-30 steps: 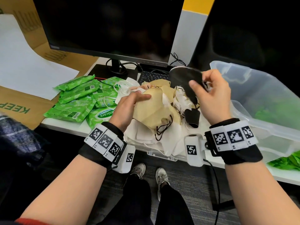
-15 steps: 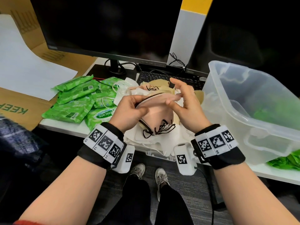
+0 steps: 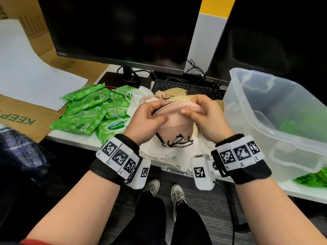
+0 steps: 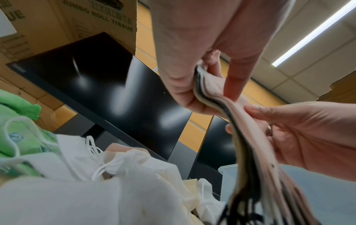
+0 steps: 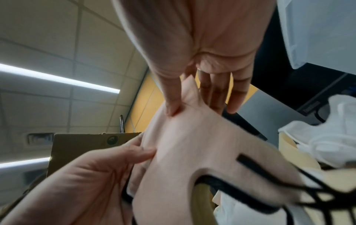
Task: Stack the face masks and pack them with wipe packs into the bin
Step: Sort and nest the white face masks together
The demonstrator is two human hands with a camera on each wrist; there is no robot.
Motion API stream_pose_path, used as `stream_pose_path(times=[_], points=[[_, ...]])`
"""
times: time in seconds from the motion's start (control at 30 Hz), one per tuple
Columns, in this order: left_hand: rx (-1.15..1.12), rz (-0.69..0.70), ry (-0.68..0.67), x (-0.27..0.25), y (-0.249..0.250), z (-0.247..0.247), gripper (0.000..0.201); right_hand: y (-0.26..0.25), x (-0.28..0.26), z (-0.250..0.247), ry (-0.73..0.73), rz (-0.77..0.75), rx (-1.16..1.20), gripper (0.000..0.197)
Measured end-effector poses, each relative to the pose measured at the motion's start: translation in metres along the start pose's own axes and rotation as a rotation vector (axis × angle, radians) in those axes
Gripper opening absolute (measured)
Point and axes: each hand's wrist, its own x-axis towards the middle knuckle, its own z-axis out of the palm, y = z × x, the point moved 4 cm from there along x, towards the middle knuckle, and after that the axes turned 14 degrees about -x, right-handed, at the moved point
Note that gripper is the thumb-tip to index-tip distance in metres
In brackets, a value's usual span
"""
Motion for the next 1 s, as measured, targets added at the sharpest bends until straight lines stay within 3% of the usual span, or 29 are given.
stream_pose_path(times=[0.1, 0.17, 0.23, 0.3, 0.4, 0.47, 0.57, 0.7, 0.8, 0.87, 1.0], points=[[0.011, 0.035, -0.023, 0.0, 0.005, 0.002, 0.048, 0.005, -0.002, -0.001, 0.105, 0.067, 0.204, 0.032], [-0.01, 0.047, -0.022, 0.0, 0.005, -0.001, 0.051, 0.011, -0.003, 0.002, 0.053, 0.12, 0.342, 0.047], [-0.038, 0.054, 0.008, 0.0, 0.005, -0.004, 0.057, 0.013, -0.003, 0.006, -0.069, 0.129, 0.413, 0.04], [-0.082, 0.081, 0.105, 0.001, 0.005, -0.006, 0.06, 0.009, -0.003, 0.005, -0.087, 0.106, 0.41, 0.026], [-0.216, 0.101, 0.337, 0.004, 0.004, -0.008, 0.054, 0.005, 0.0, -0.002, 0.063, 0.091, 0.496, 0.028], [-0.354, 0.042, 0.409, 0.006, 0.001, -0.003, 0.054, 0.003, 0.001, -0.002, 0.117, 0.1, 0.537, 0.029], [-0.503, -0.047, 0.342, 0.009, 0.0, 0.011, 0.056, 0.001, 0.002, 0.011, 0.07, 0.129, 0.453, 0.034], [-0.358, -0.038, 0.318, 0.01, 0.001, 0.008, 0.07, -0.003, -0.001, 0.017, 0.001, 0.164, 0.404, 0.061], [-0.226, 0.025, 0.296, 0.007, 0.006, -0.008, 0.08, 0.0, 0.0, 0.011, 0.013, 0.187, 0.428, 0.047], [-0.15, 0.085, 0.173, 0.004, 0.014, -0.012, 0.081, -0.001, 0.003, 0.007, 0.051, 0.18, 0.404, 0.04], [0.118, -0.019, -0.04, 0.0, 0.02, -0.018, 0.055, 0.008, 0.013, 0.008, 0.1, 0.192, 0.165, 0.035]])
